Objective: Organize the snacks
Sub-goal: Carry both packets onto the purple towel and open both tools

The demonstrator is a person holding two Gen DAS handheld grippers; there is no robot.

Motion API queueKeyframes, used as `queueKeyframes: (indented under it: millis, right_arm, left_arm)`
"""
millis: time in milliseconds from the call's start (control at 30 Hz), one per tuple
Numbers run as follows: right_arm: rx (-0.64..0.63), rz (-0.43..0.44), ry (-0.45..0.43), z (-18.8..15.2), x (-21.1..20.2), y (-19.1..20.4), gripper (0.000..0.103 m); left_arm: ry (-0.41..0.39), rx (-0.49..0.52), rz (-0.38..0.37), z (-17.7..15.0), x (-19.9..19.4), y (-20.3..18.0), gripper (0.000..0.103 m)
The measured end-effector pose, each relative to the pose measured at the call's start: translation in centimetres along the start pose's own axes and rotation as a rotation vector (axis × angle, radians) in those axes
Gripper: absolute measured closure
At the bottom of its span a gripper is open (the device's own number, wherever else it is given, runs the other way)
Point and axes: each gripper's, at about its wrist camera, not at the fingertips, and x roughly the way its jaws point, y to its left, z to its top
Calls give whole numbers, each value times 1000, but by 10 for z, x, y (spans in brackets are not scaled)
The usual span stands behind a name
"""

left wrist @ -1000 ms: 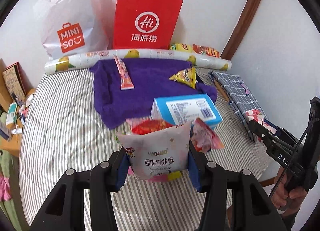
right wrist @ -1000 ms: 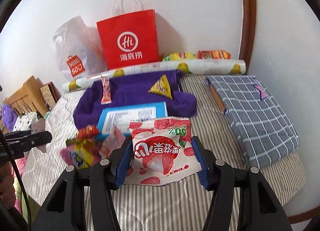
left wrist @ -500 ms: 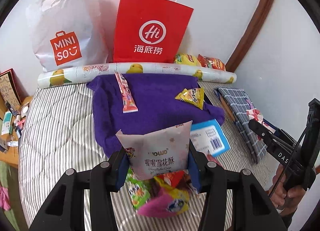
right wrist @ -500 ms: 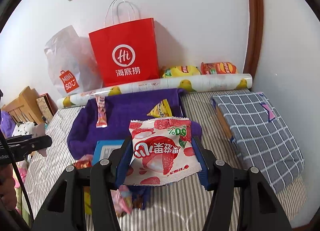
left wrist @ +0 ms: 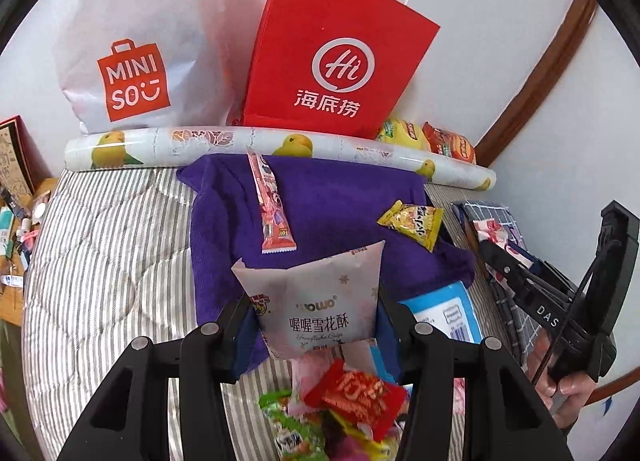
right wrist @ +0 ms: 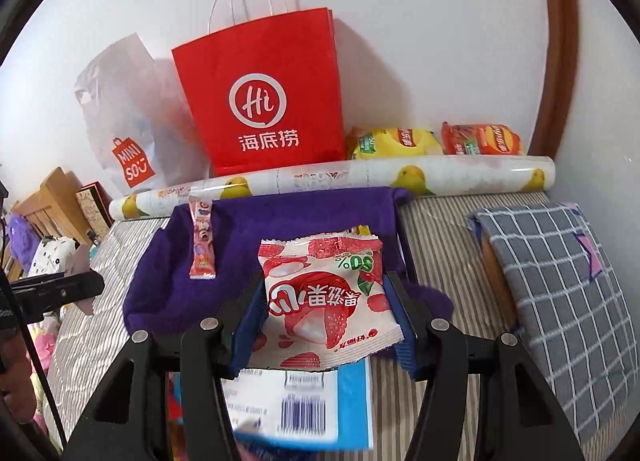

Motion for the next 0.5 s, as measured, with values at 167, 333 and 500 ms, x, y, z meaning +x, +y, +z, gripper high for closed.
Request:
queueKeyframes:
  millis: [167, 333, 500]
  right_arm:
    - [-29, 5, 26, 11, 27, 4, 46]
    - [-35, 17, 60, 16, 51, 3, 46]
    - [-36, 33, 124, 13, 73, -1, 46]
  left_arm:
    - [5, -3, 8, 11, 15, 2, 55]
    - [9, -5, 6, 20, 30, 7, 55]
    - [25, -20, -3, 22, 48, 12, 54]
